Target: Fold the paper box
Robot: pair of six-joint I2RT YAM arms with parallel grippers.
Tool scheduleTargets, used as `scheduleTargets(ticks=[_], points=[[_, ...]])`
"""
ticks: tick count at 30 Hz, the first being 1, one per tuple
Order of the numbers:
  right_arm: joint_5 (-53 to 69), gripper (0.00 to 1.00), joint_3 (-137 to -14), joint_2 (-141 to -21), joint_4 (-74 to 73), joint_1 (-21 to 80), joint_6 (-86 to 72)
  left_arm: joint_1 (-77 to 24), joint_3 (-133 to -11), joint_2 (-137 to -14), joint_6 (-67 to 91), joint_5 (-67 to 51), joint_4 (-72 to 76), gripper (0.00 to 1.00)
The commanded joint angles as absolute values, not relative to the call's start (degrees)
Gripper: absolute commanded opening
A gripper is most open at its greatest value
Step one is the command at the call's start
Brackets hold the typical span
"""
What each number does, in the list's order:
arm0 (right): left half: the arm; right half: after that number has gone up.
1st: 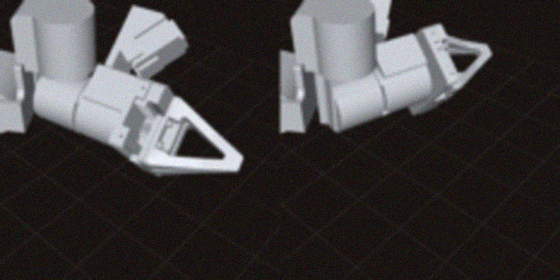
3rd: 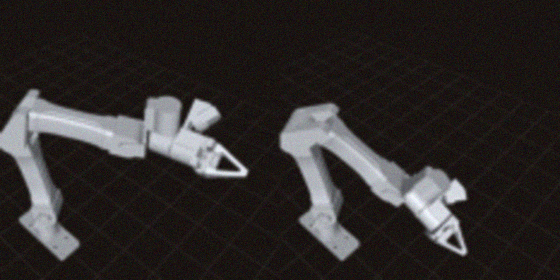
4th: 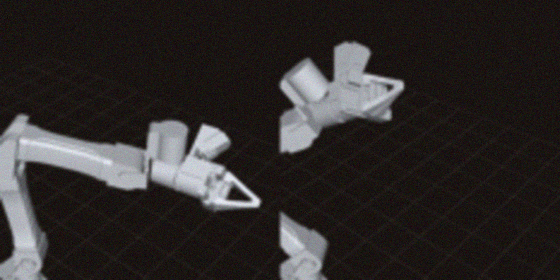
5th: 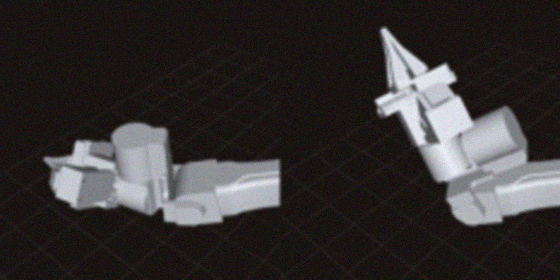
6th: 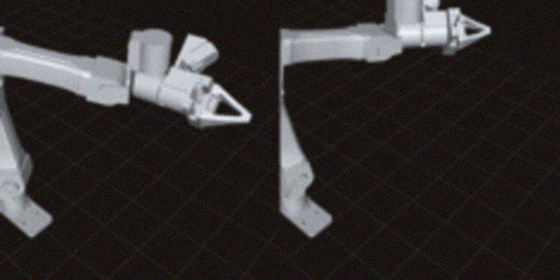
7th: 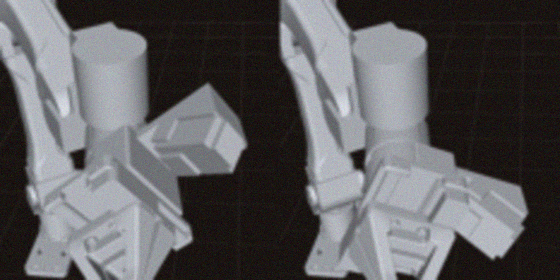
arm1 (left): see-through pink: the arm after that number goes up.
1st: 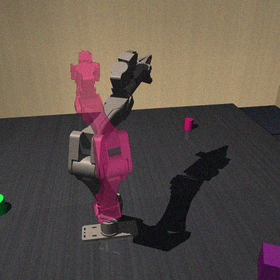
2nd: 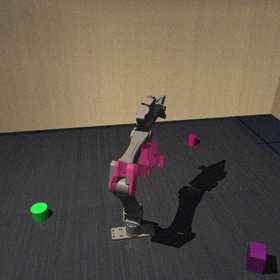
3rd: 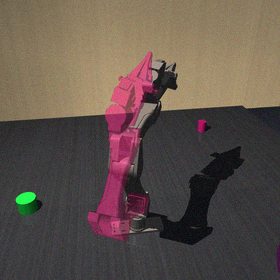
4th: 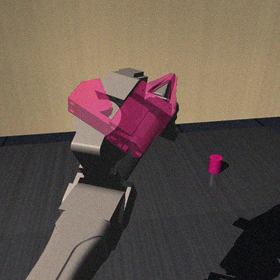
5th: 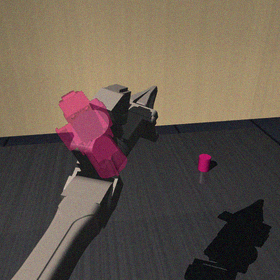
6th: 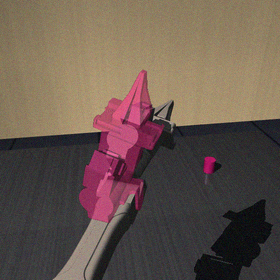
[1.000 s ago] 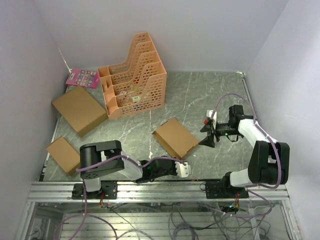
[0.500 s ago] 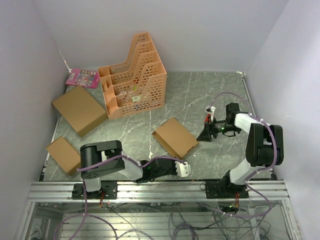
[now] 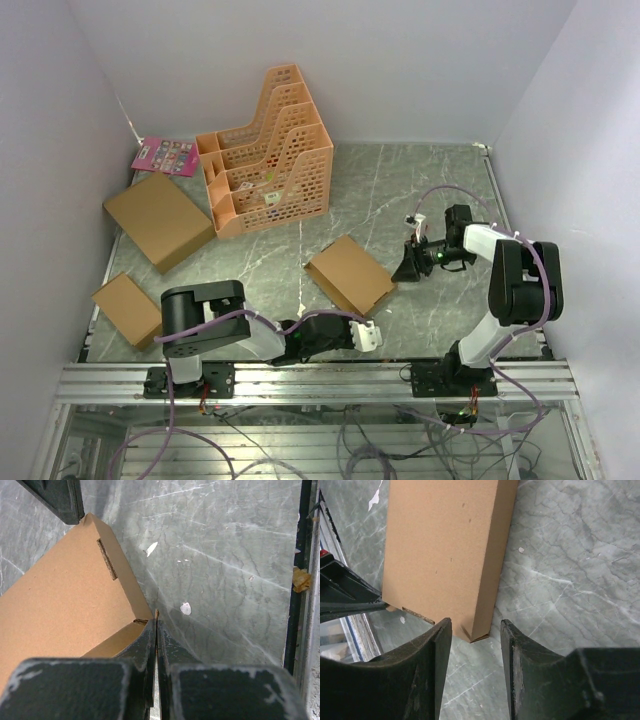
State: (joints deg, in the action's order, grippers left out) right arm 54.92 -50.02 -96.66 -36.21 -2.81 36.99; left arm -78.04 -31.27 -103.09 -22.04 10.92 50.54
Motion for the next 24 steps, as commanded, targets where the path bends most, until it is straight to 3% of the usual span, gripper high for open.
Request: scheduleTargets(ticks=[1,24], points=[[53.5,0.43,-51.5,-97.8,-35.2,-2.5,35.7,-77.5,-30.4,-104.2,-20.4,11.2,53.5,0.07],[49.1,0.37,-50.9,-97.5,-32.9,-1.3,32.9,-77.3,-27.1,-104.0,-15.4,14.4,58.9,0.07]])
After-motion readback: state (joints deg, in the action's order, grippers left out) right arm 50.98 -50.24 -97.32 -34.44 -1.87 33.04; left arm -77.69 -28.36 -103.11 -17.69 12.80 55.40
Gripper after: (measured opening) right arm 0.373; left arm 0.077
